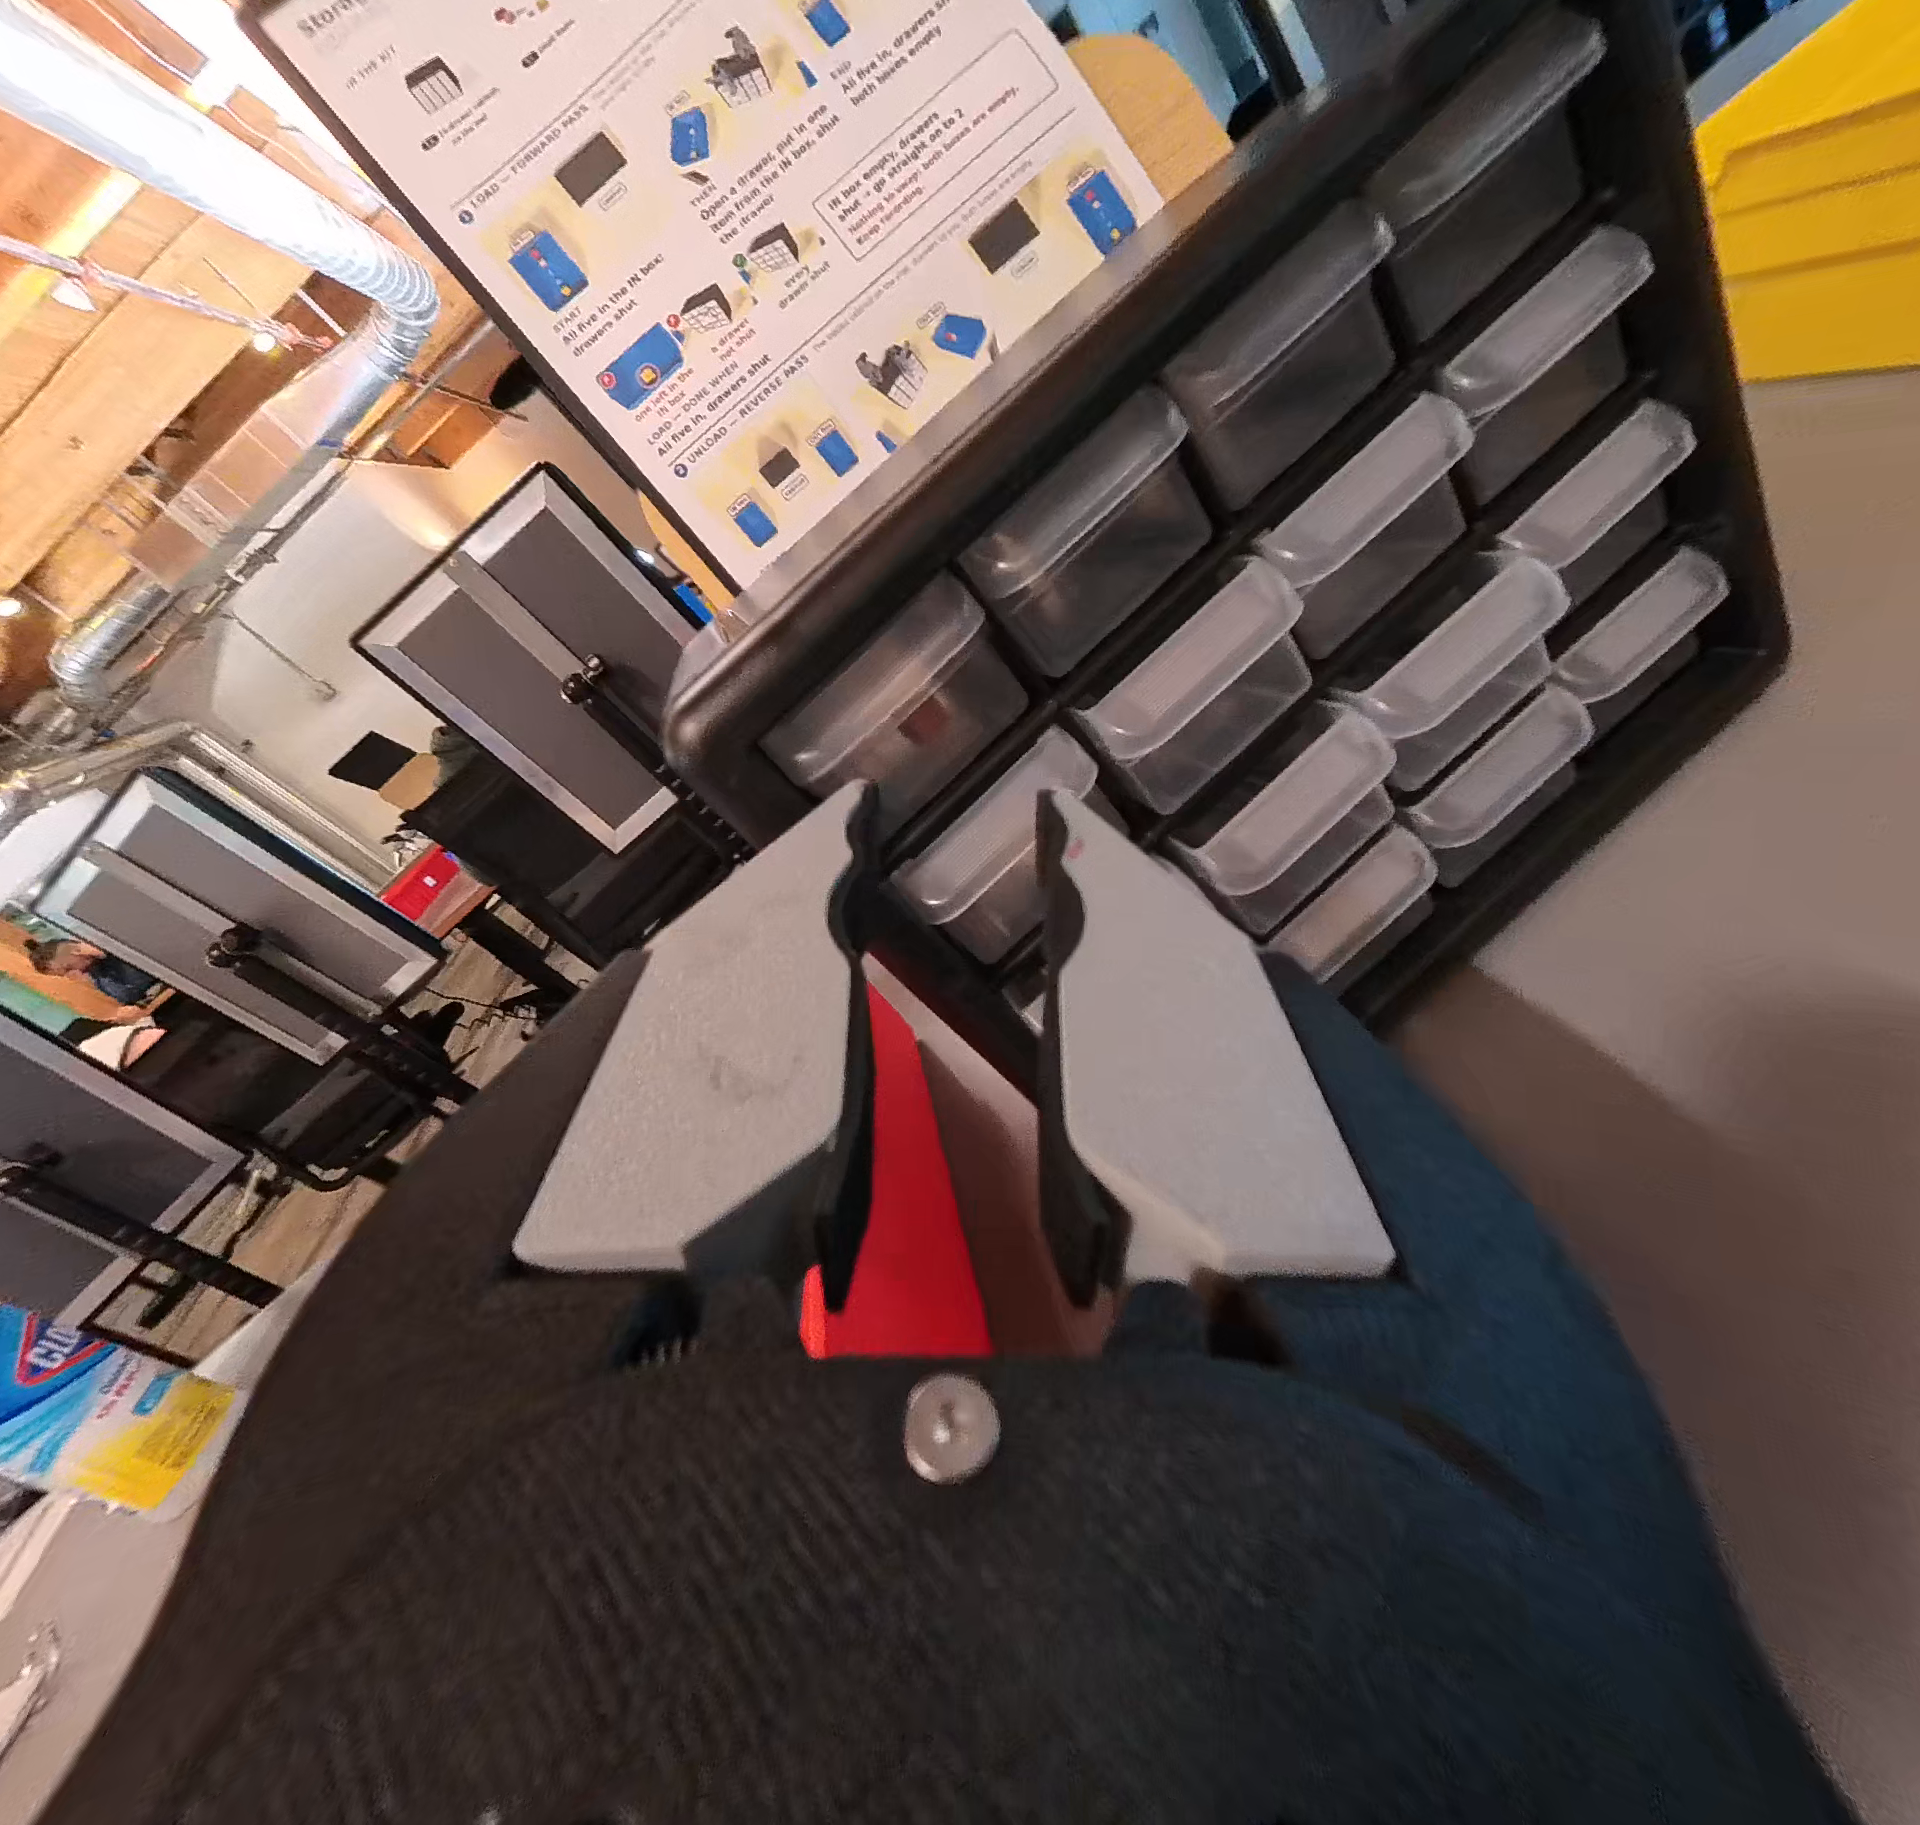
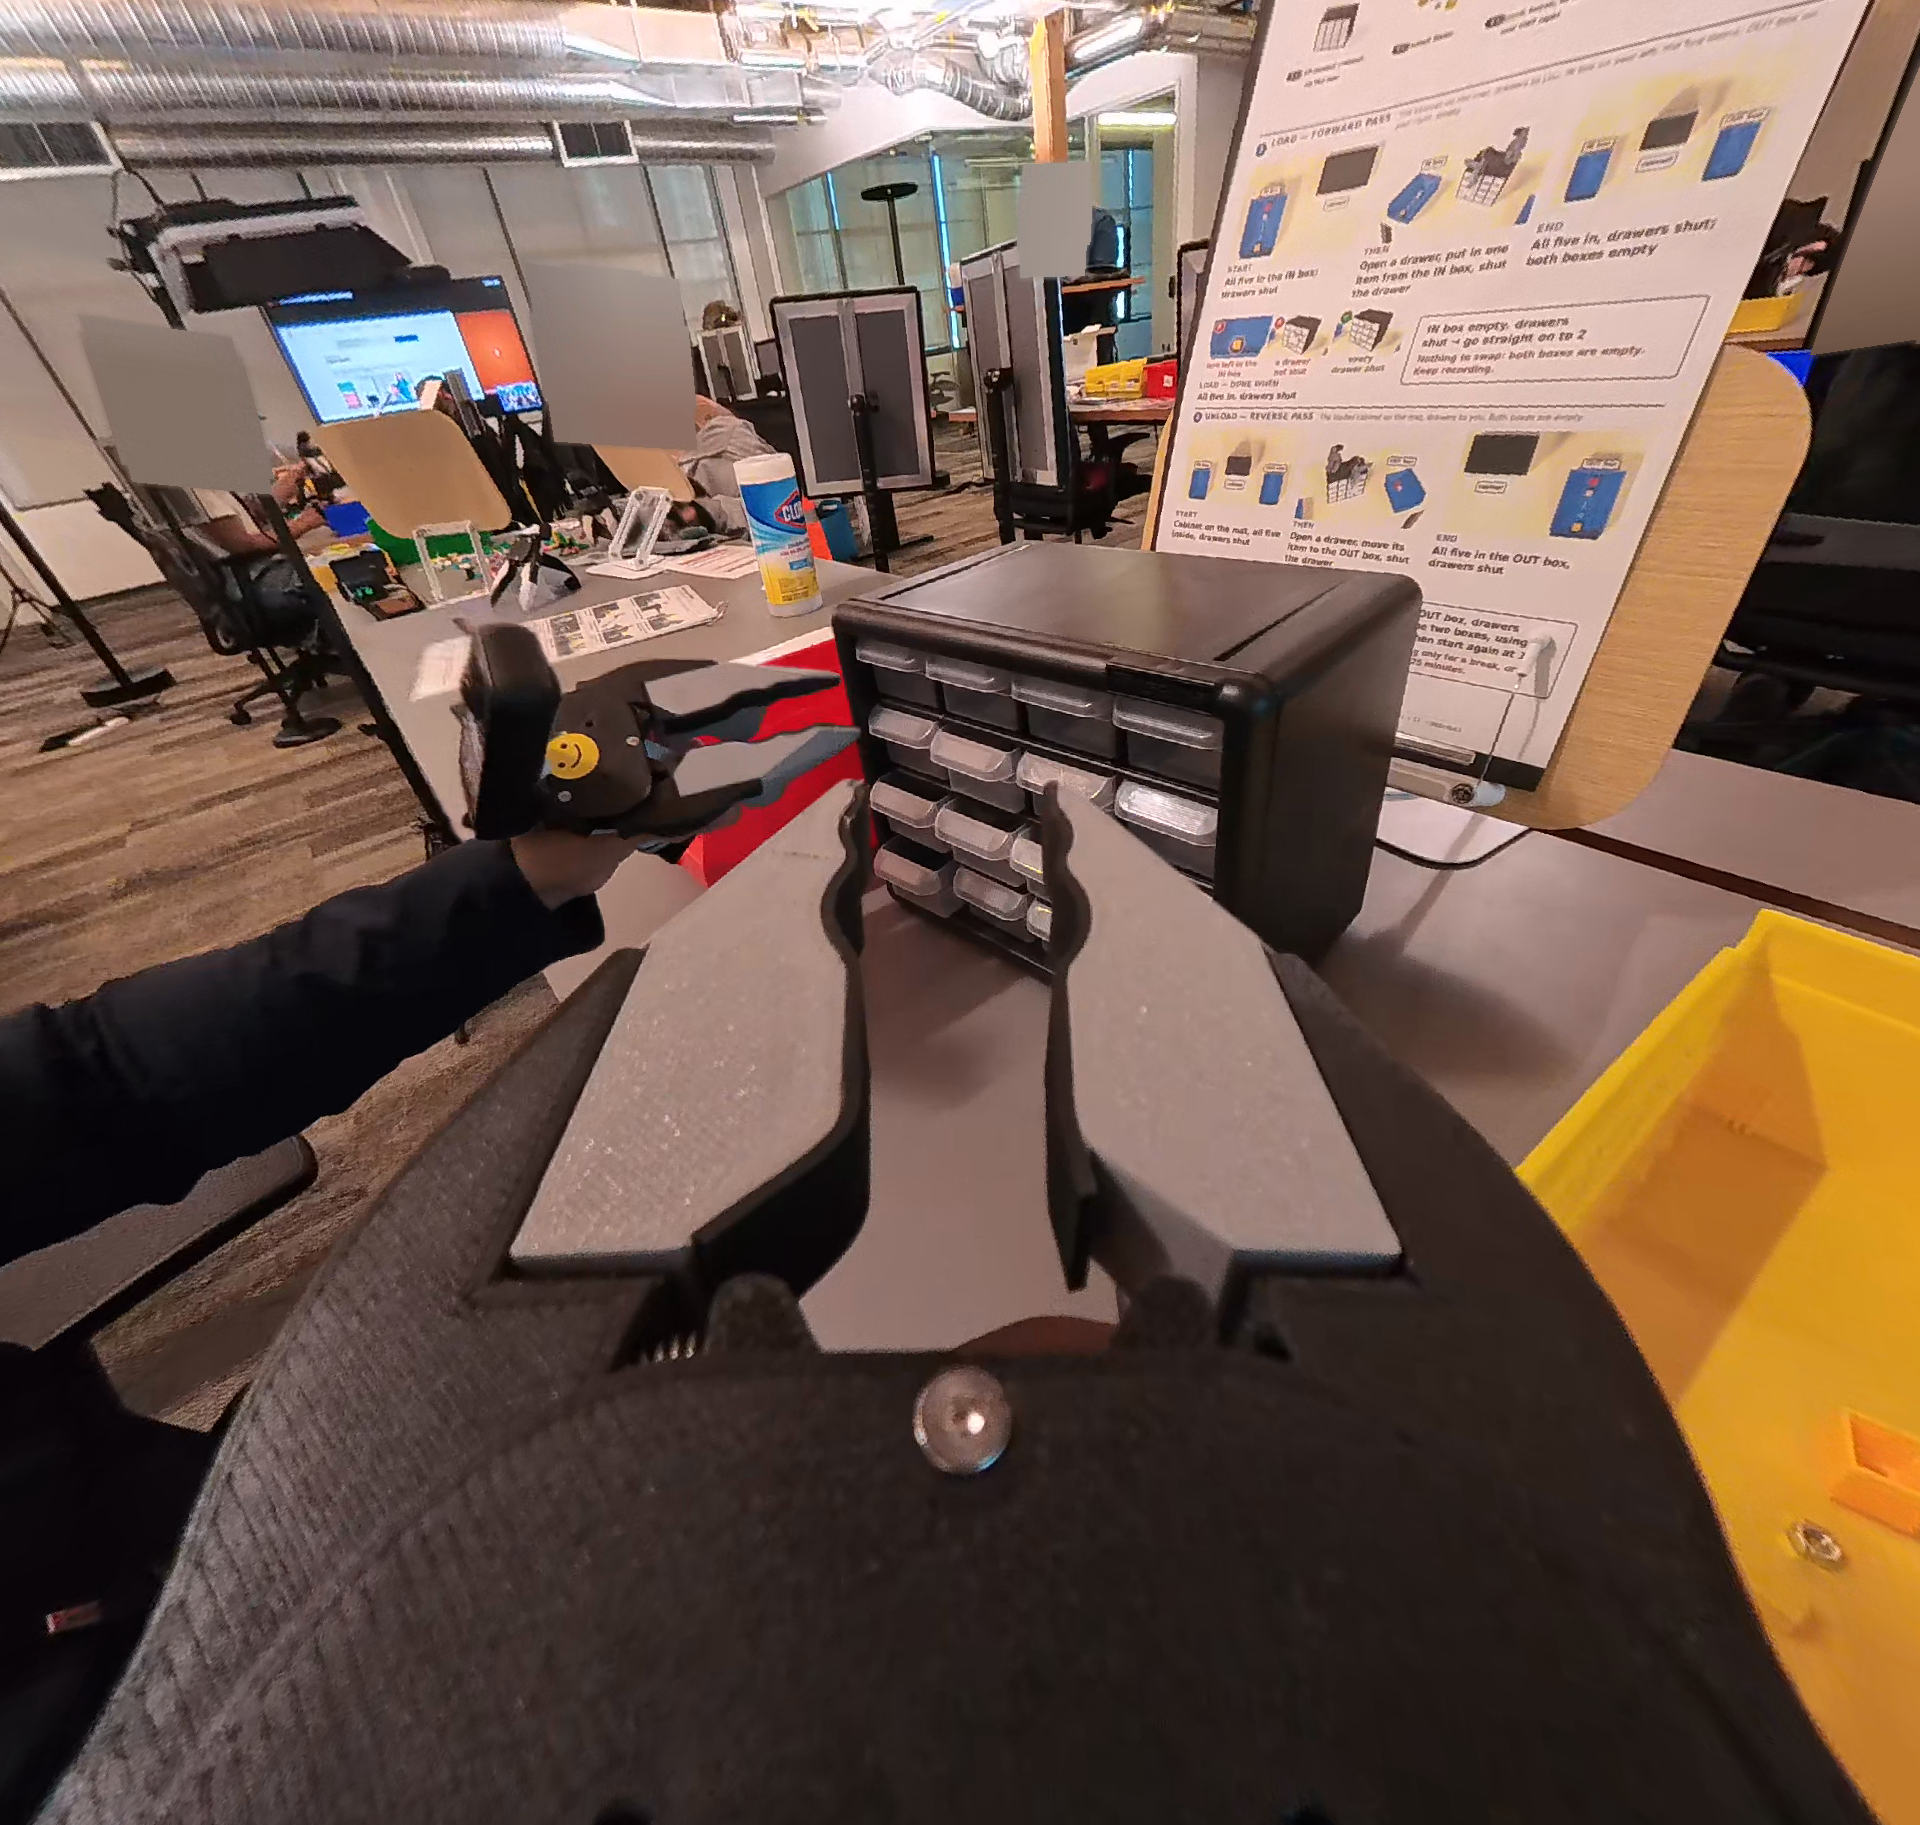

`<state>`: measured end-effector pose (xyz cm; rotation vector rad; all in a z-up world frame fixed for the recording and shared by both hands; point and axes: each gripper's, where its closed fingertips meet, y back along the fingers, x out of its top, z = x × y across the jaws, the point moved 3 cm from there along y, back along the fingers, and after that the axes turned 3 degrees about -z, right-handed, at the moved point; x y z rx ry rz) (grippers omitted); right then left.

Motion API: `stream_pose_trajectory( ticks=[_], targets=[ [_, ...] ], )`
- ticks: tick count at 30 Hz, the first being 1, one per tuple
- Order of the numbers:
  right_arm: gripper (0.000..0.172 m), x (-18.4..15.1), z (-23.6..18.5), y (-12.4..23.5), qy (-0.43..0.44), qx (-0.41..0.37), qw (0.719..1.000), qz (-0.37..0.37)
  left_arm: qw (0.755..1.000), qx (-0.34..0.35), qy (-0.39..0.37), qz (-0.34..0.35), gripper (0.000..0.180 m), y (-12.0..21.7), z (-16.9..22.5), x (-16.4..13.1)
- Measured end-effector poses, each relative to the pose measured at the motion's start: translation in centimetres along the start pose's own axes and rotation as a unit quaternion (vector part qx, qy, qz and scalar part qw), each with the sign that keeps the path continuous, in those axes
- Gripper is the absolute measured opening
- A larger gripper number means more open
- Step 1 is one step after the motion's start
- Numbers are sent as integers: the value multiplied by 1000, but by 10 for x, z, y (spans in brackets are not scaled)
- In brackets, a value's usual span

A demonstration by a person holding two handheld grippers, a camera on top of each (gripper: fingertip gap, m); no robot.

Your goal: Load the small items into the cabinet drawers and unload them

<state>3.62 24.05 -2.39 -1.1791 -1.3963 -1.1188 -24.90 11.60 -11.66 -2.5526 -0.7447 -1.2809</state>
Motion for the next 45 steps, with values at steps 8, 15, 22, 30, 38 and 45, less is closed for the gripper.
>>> stream_pose_trajectory(
  ticks=[8, 15, 22, 30, 38, 45],
  targets=[
    [29, 2, 2, 5, -1, -1, 1000, 8, 992, 70, -101, 24, 22, -6, -4, 5],
    [29, 4, 3, 9, -1, 0, 1000, 13, 952, 144, -266, 43, 19, -24, -4, 16],
    [29, 8, 7, 17, -10, 4, 1000, 27, 899, 195, -389, 56, 18, -31, 2, 21],
    [29, 11, 8, 25, -11, 7, 999, 39, 856, 232, -458, 59, 12, -35, 2, 5],
    [29, 12, 7, 24, -15, 15, 999, 40, 854, 239, -460, 56, 10, -36, -4, 3],
    [29, 11, 7, 22, -14, 17, 999, 37, 867, 242, -432, 61, 1, -31, -7, 6]
  ],
)
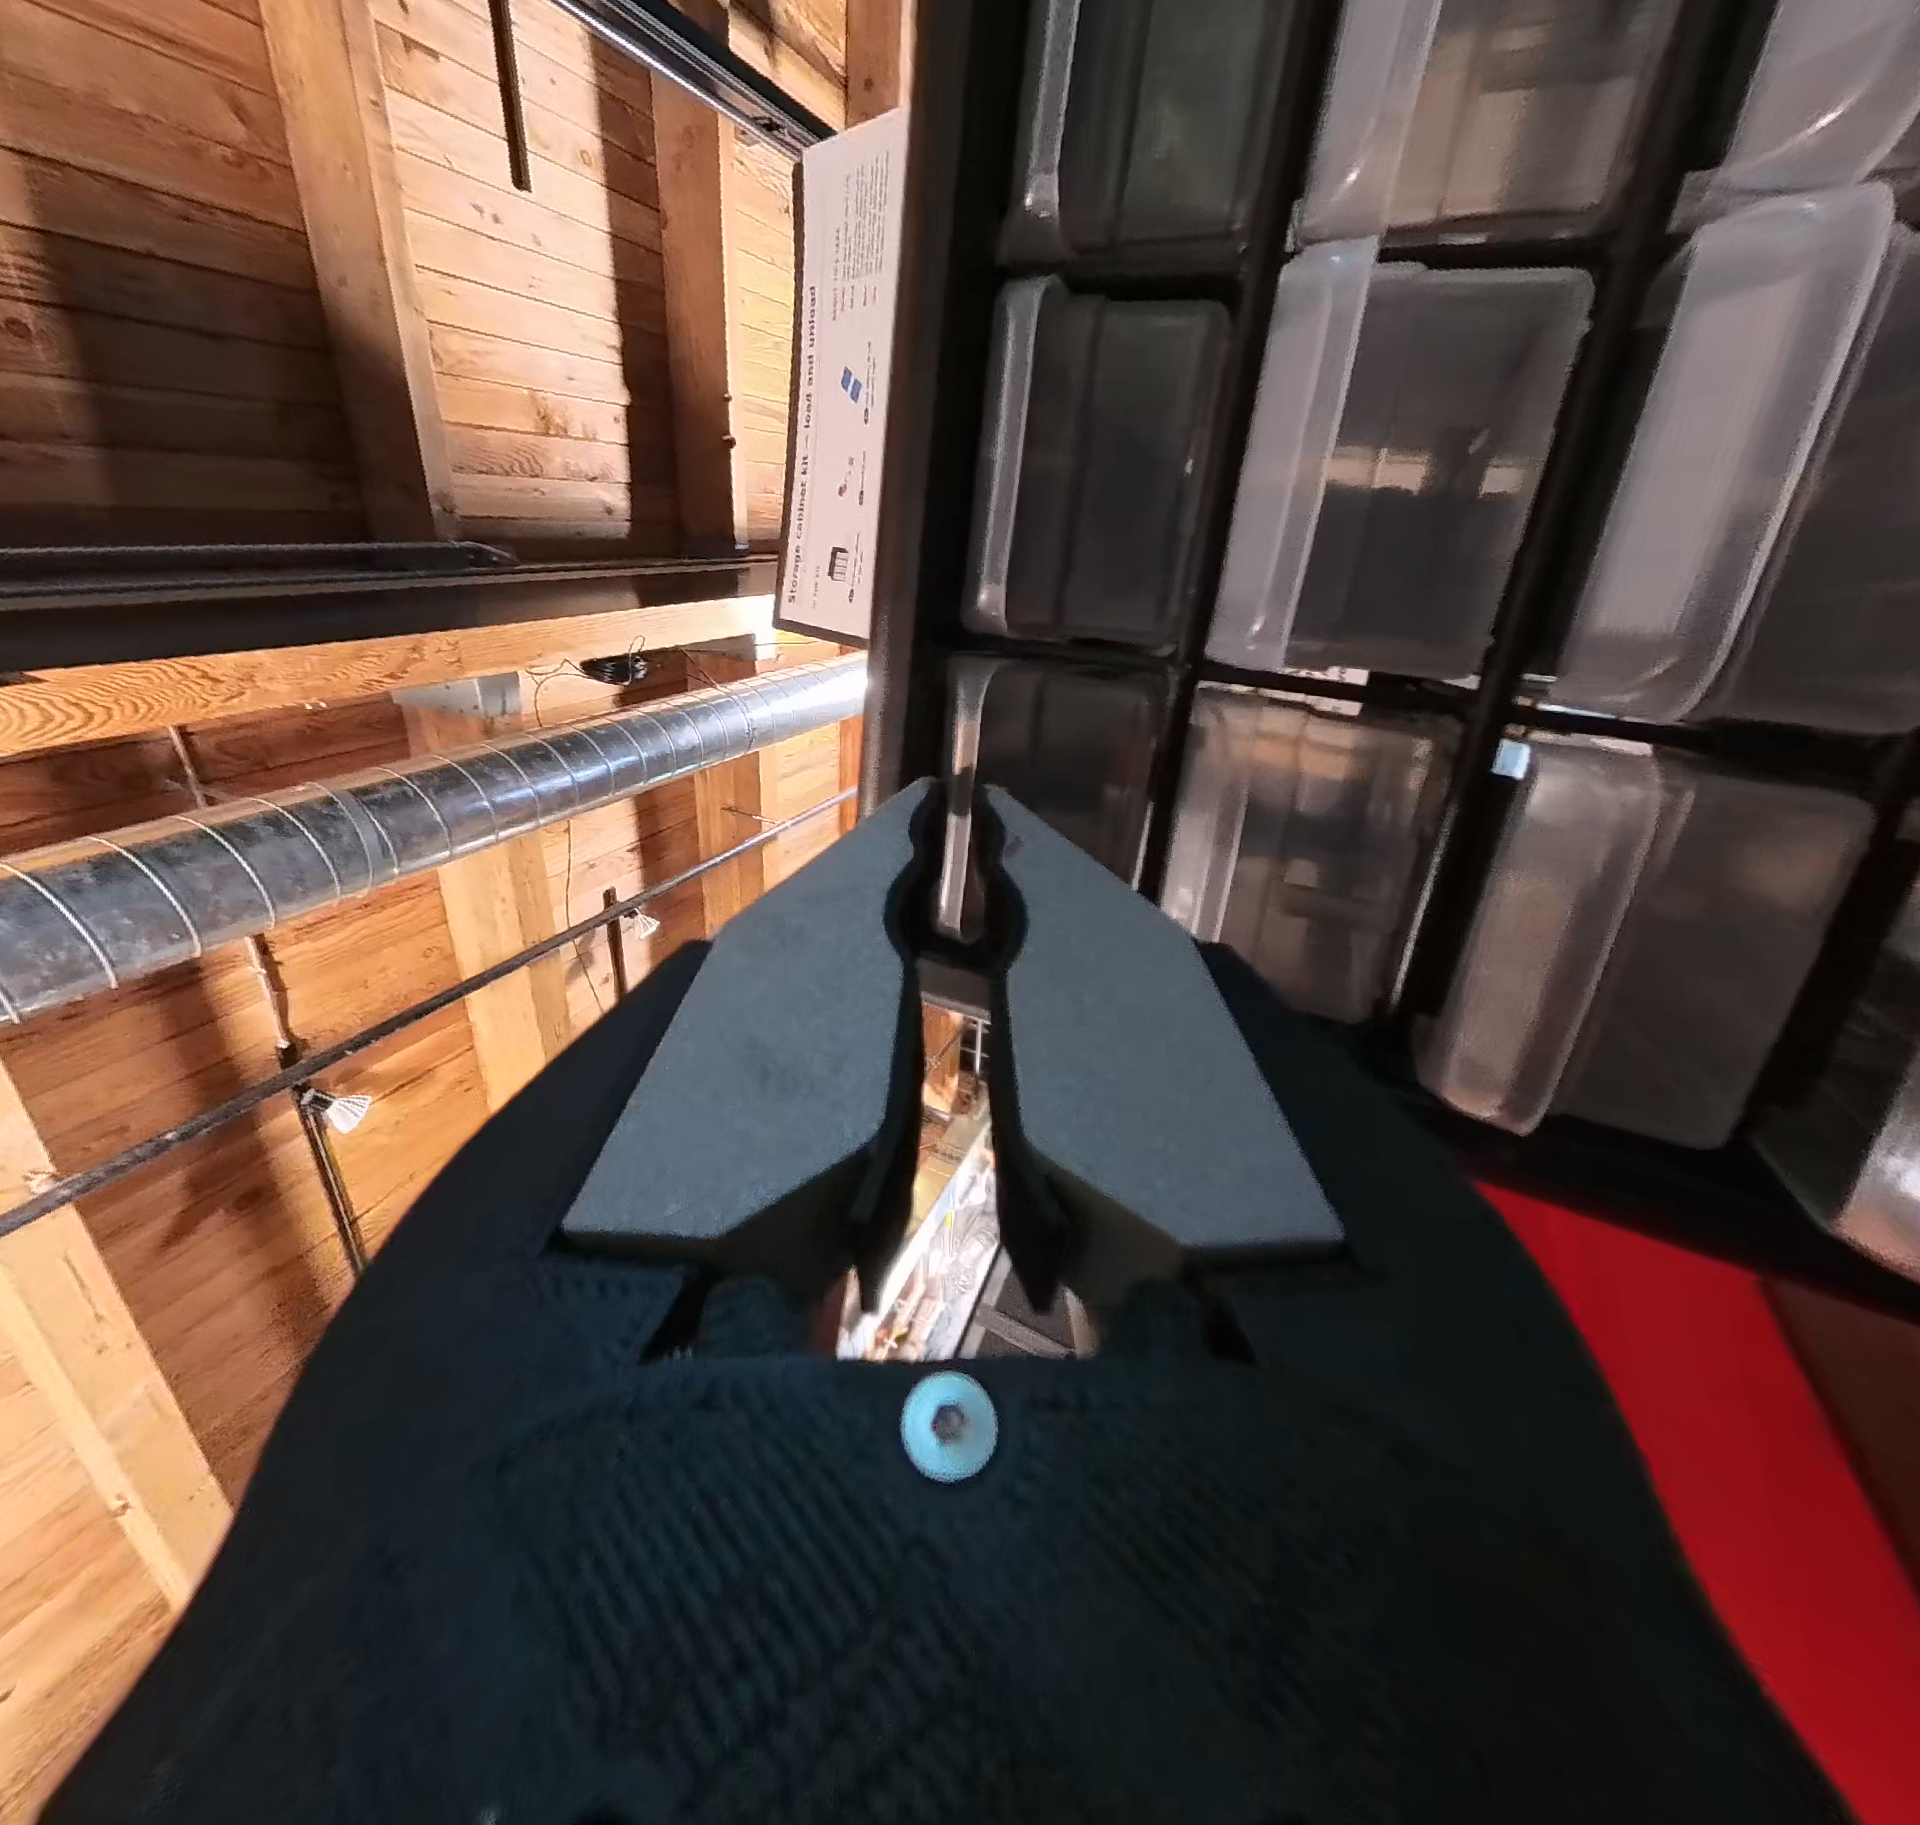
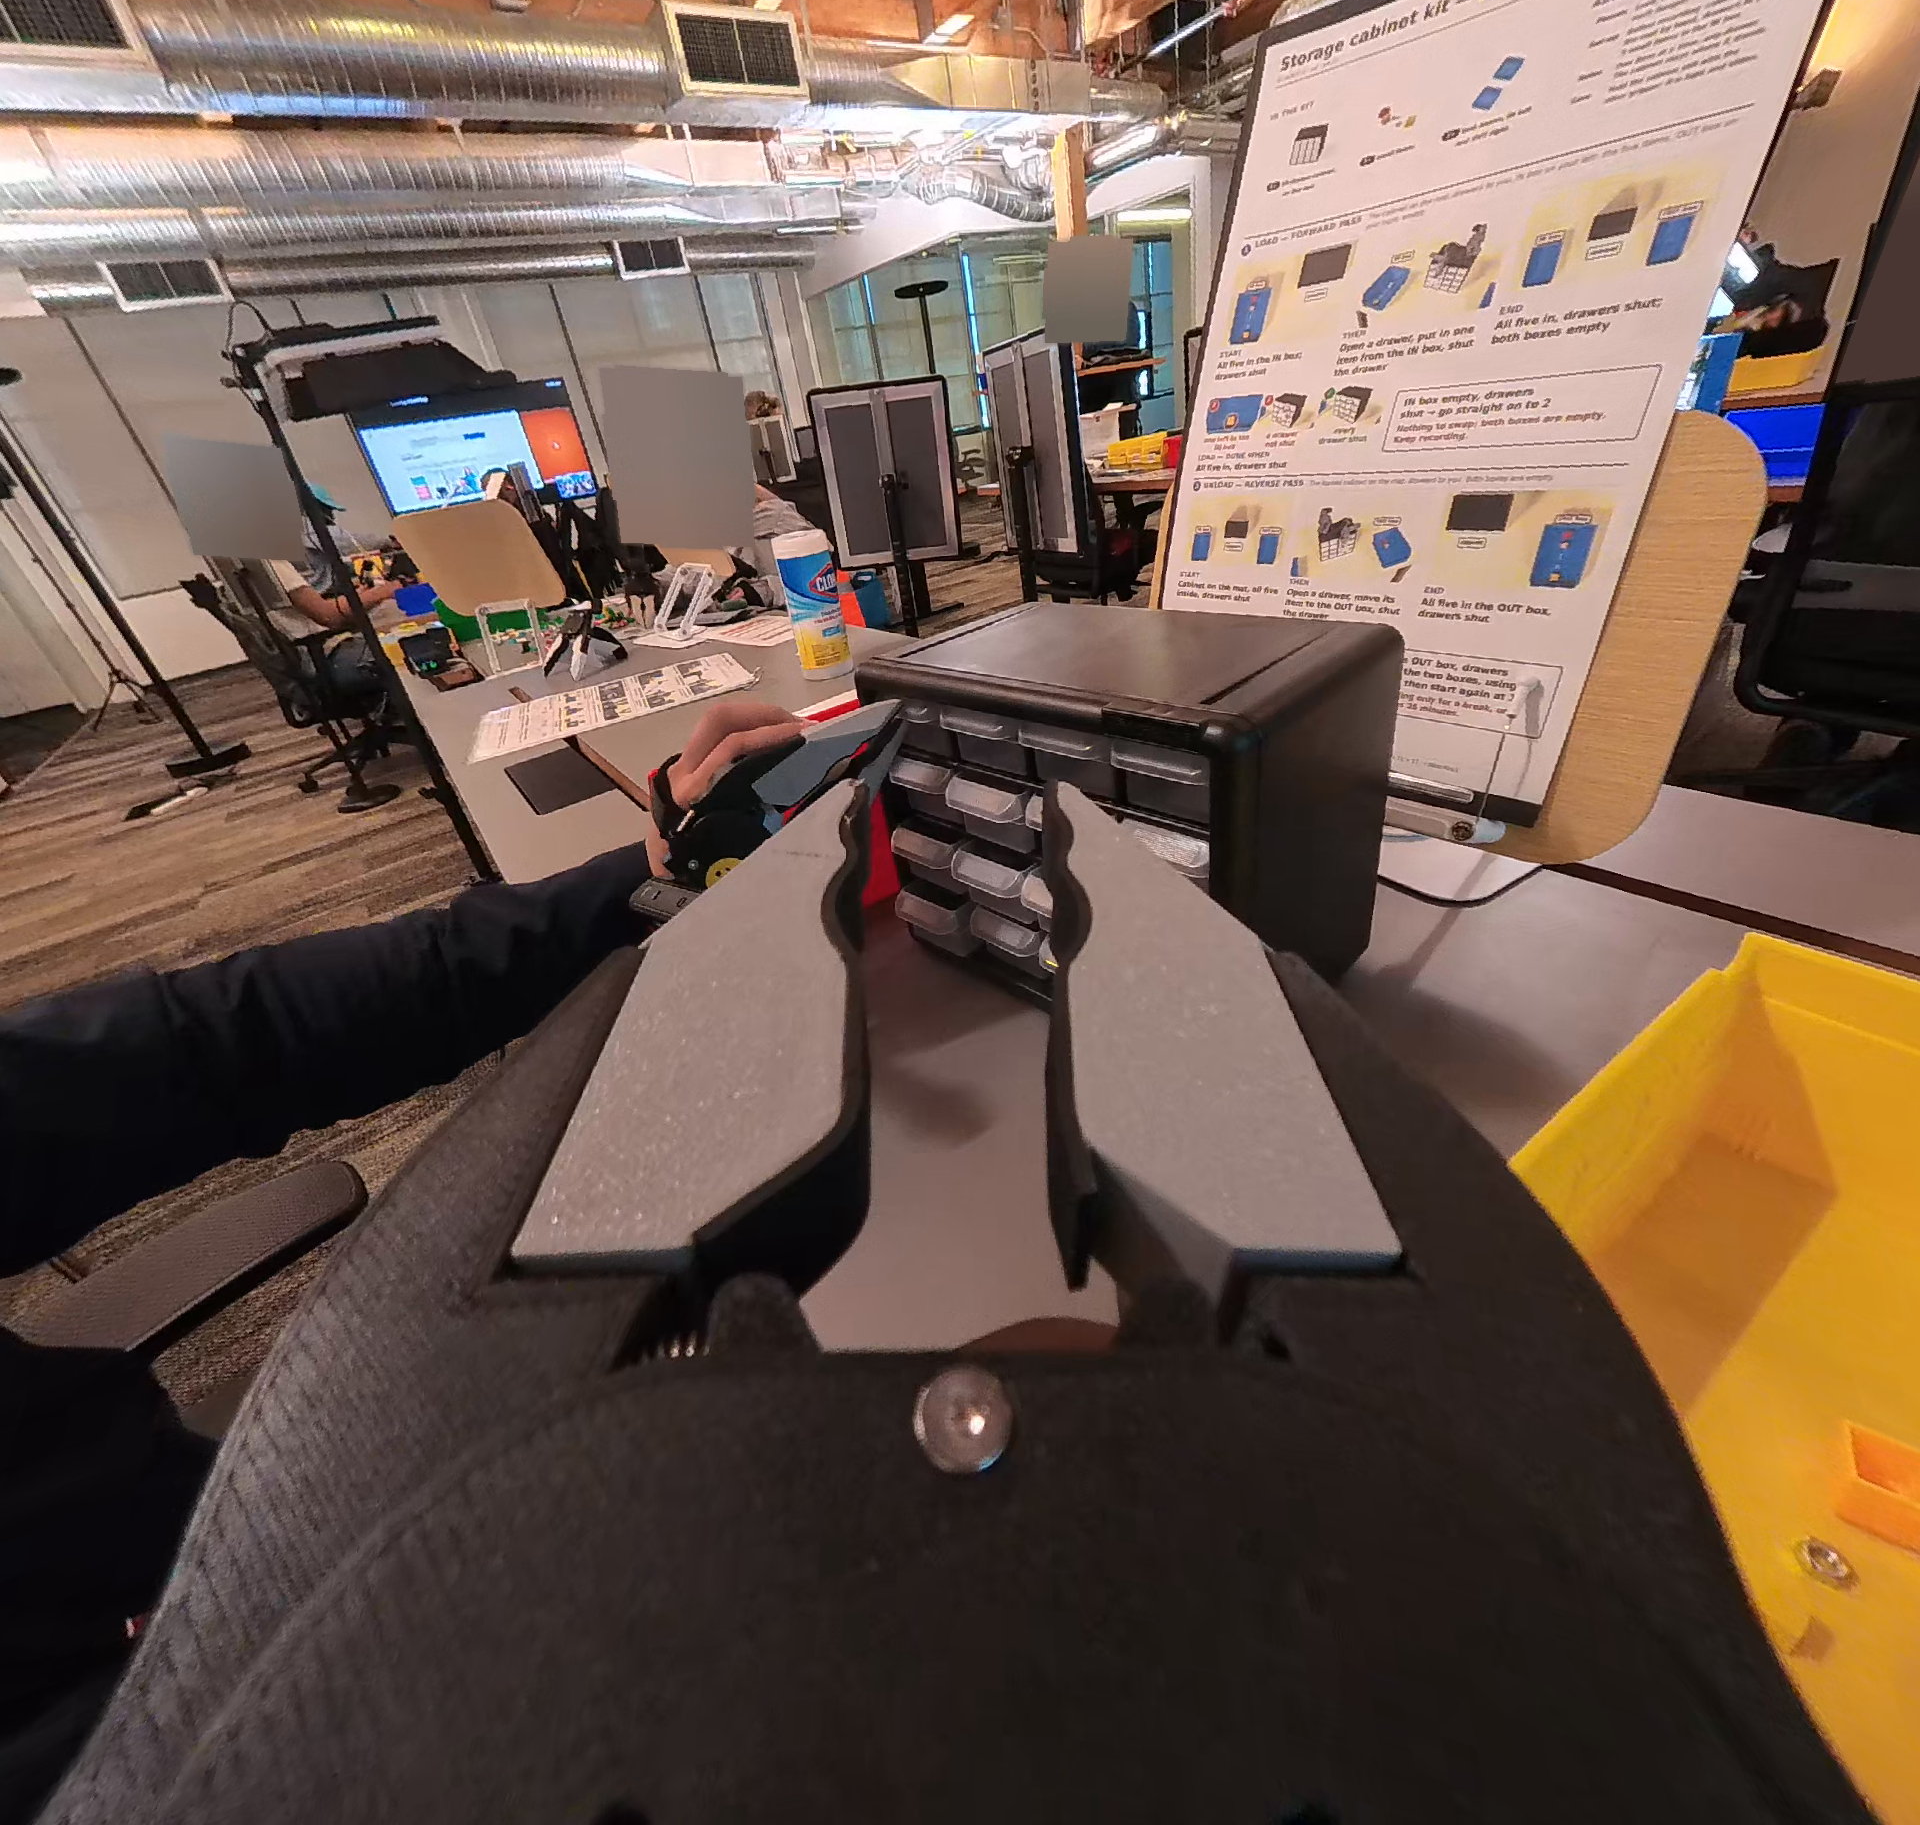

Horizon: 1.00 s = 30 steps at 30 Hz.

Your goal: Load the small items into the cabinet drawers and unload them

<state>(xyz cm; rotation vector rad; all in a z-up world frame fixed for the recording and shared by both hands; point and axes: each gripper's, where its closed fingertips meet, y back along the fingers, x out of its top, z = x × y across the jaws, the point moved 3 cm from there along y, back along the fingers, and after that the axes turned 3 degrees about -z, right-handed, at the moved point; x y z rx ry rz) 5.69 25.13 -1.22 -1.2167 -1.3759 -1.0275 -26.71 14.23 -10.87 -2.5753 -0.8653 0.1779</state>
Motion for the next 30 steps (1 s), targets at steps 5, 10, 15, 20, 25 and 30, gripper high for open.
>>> stream_pose_trajectory(
  ticks=[5, 10, 15, 20, 25, 30],
  targets=[
    [29, 0, 1, 1, 0, -1, 1000, -1, 1000, 1, 25, -8, 2, 7, -3, 2],
    [29, 3, 6, 10, -2, -9, 1000, 7, 999, 12, 48, -15, 2, 27, -13, 6],
    [29, 8, 16, 28, -10, -27, 999, 29, 996, 15, 81, -20, 3, 53, -25, 13],
    [29, 14, 24, 45, -25, -35, 998, 56, 993, 5, 114, -25, 3, 72, -32, 18],
    [31, 13, 24, 44, -35, -32, 997, 54, 990, -13, 140, -25, 10, 74, -30, 18],
    [31, 7, 21, 30, -28, -32, 999, 32, 985, -34, 168, -25, 23, 77, -28, 20]
  ],
)
